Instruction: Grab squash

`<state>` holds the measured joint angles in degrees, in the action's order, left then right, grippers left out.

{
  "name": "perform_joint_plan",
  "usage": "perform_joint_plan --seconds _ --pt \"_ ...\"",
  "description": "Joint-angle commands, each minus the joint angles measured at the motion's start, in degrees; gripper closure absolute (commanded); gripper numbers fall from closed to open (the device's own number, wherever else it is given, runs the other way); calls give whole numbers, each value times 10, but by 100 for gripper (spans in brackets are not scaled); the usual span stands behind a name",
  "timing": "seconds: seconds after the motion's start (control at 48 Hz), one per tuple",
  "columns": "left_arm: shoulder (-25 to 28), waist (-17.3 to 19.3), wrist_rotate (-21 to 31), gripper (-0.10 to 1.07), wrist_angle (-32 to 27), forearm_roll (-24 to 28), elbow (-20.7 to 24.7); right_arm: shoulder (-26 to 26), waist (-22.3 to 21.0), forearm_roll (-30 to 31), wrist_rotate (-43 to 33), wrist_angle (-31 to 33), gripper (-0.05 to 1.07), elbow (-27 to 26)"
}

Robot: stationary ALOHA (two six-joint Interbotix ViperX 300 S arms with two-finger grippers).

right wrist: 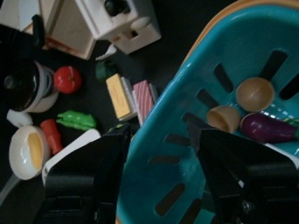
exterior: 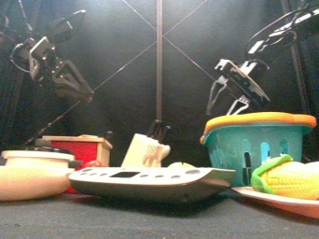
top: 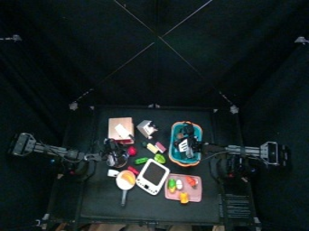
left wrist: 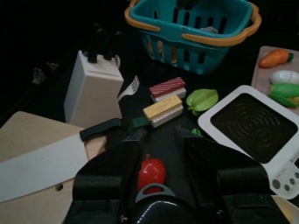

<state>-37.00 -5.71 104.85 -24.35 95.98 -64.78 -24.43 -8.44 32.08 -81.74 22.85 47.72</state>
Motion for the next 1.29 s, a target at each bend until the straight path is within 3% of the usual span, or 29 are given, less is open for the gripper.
perform_joint_plan --seconds 0.0,0.271,0.333,0.458,0.583,0.771,0.938,1.062,1.271 --pt "1 -1 -1 23 6 4 11 -21 57 -55 2 1 14 -4" --pt "1 -1 0 23 9 2 9 -41 176 -168 -2 40 14 -24" --pt "1 -1 0 23 9 2 8 -40 187 -197 -4 82 14 -33" --pt "1 -1 0 23 8 1 6 -40 193 -277 -3 258 14 -65" --pt "1 -1 0 23 7 0 3 -31 215 -285 -5 352 14 -91" --pt "1 -1 1 23 8 -2 0 3 262 -296 -15 330 14 -105" --pt "1 -1 1 23 8 -17 -4 47 316 -330 -90 328 14 -107" --pt "0 -1 1 23 8 -30 -4 73 356 -323 -143 324 14 -108" --pt "1 -1 0 23 7 -33 -3 111 374 -289 -173 309 13 -113"
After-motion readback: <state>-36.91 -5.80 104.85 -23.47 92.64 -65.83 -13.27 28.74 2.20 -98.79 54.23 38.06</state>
